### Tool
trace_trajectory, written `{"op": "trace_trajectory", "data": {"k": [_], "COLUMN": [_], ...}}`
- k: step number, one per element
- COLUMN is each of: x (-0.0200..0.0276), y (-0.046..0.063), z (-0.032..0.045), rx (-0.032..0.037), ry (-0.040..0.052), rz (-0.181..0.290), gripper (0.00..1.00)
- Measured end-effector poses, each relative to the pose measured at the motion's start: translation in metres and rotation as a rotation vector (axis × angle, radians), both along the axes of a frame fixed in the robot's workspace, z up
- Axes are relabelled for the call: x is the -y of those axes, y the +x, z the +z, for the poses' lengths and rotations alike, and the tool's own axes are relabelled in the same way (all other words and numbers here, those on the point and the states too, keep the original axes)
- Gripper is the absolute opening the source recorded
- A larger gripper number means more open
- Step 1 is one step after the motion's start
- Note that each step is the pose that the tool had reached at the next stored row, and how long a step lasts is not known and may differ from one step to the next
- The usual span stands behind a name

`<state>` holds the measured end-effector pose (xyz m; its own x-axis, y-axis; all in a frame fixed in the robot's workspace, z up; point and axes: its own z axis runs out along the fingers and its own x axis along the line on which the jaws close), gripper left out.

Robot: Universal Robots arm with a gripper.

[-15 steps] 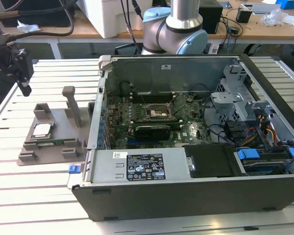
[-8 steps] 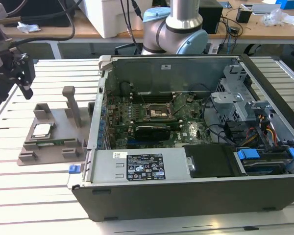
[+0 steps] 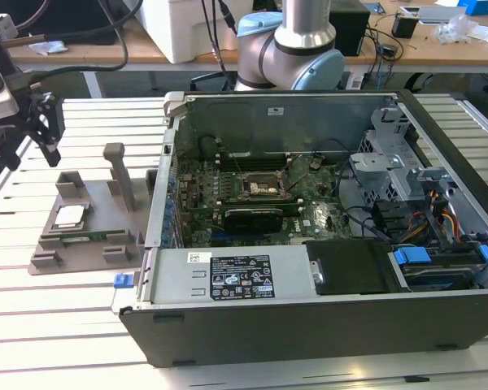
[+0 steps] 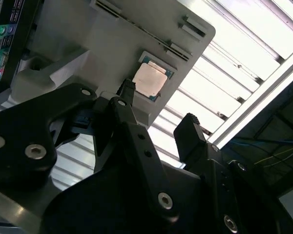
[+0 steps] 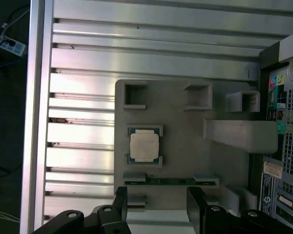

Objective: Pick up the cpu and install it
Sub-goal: 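Pick up the cpu and move it towards the insertion slot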

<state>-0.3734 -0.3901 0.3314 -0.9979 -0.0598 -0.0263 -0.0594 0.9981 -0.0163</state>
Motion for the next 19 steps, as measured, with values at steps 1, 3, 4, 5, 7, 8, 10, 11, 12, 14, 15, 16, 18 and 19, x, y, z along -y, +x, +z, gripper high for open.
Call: {"op": "trace_trajectory", "data": {"k": [1, 3, 4, 5, 7, 8, 10, 11, 12, 14, 15, 16, 18, 19], "x": [0.0000, 0.0000, 0.0000, 0.0000, 0.0000, 0.0000, 0.0000, 0.0000, 0.0000, 0.0000, 0.0000, 0.0000, 0.0000, 0.0000], "y": [0.000, 0.000, 0.000, 0.000, 0.000, 0.000, 0.000, 0.000, 0.000, 0.000, 0.000, 0.000, 0.000, 0.000], "z": [-0.0017, -0.0032, -0.0045, -0.0060, -0.0076, -0.0091, -0.0117, -0.0132, -0.0140, -0.0159, -0.0169, -0.0176, -0.0205, -0.0215], "rx": [0.0000, 0.0000, 0.0000, 0.0000, 0.0000, 0.0000, 0.0000, 0.0000, 0.0000, 0.0000, 0.0000, 0.0000, 0.0000, 0.0000], "ry": [0.0000, 0.0000, 0.0000, 0.0000, 0.0000, 0.0000, -0.0001, 0.0000, 0.0000, 0.0000, 0.0000, 0.0000, 0.0000, -0.0001], "rz": [0.000, 0.000, 0.000, 0.000, 0.000, 0.000, 0.000, 0.000, 0.000, 0.000, 0.000, 0.000, 0.000, 0.000], "gripper": [0.60, 0.60, 0.60, 0.60, 0.60, 0.60, 0.60, 0.60, 0.60, 0.60, 0.60, 0.60, 0.60, 0.60]}}
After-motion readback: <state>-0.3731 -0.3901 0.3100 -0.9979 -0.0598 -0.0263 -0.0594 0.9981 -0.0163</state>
